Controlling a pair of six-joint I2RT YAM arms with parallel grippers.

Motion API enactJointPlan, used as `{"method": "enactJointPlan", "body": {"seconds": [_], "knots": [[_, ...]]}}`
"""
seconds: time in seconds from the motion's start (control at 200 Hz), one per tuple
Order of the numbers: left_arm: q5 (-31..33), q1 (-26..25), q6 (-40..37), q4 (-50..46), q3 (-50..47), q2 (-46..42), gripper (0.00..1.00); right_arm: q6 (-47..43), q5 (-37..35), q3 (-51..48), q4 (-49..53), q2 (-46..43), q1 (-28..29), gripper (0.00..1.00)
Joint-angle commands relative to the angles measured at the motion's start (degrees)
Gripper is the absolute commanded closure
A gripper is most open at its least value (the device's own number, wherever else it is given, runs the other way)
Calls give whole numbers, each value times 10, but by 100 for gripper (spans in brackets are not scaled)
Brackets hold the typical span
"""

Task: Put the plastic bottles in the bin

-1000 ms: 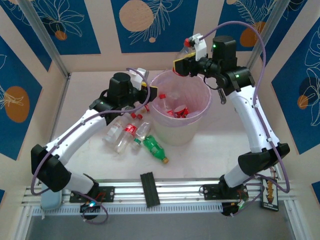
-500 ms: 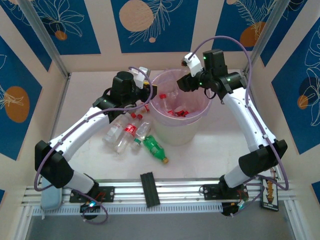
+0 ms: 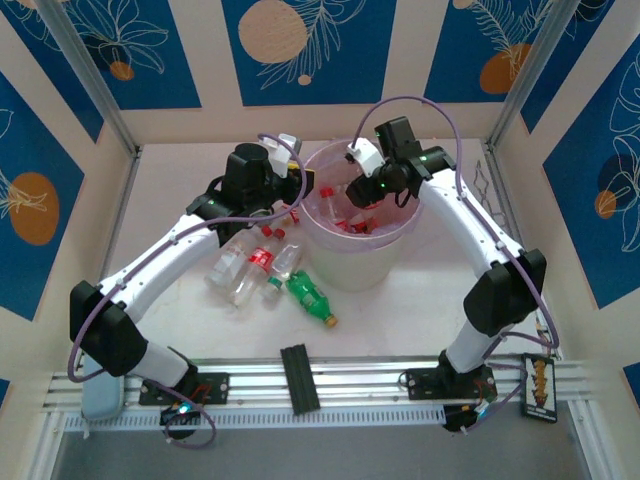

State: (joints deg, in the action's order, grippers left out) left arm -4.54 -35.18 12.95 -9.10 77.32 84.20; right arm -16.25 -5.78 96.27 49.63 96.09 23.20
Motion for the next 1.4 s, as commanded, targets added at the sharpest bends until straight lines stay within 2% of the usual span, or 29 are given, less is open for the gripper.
{"method": "enactJointPlan", "body": {"seconds": [0.0, 0.24, 0.305, 0.43, 0.555, 0.755, 0.98, 0.995, 1.015, 1.235, 1.25, 1.26, 1.396], "knots": [[-9, -14, -9, -14, 9, -1, 66, -5, -12, -5, 10, 13, 4, 100], [-8, -15, -8, -10, 5, 0, 67, -1, -7, -29, -5, 41, 7, 100], [-7, -16, -8, -9, 5, 0, 67, -3, 0, -38, -14, 45, 8, 96], [-6, -15, -9, -10, 4, -1, 68, -3, 7, -57, -27, 56, 13, 72], [-5, -15, -10, -9, 3, 0, 69, 4, 7, -65, -31, 68, 14, 56], [-6, -15, -10, -8, 4, 2, 69, 12, 20, -62, -36, 63, 12, 42], [-8, -15, -6, -4, 3, 3, 69, 16, 35, -9, -3, 55, 7, 28], [-8, -16, -6, -4, 2, 3, 69, 17, 37, -7, -3, 53, 7, 21], [-9, -15, -6, -3, 2, 2, 69, 16, 40, -3, -2, 48, 6, 17], [-8, -16, -3, 3, -2, 3, 70, 29, 79, 30, -8, 0, -5, 15], [-7, -16, -3, 3, -2, 4, 69, 30, 83, 31, -8, -4, -6, 4], [-8, -16, -2, 3, -2, 4, 70, 30, 86, 32, -7, -6, -7, 0], [-8, -20, 0, 7, -2, 5, 70, 47, 128, 40, -15, -42, -18, 1]]}}
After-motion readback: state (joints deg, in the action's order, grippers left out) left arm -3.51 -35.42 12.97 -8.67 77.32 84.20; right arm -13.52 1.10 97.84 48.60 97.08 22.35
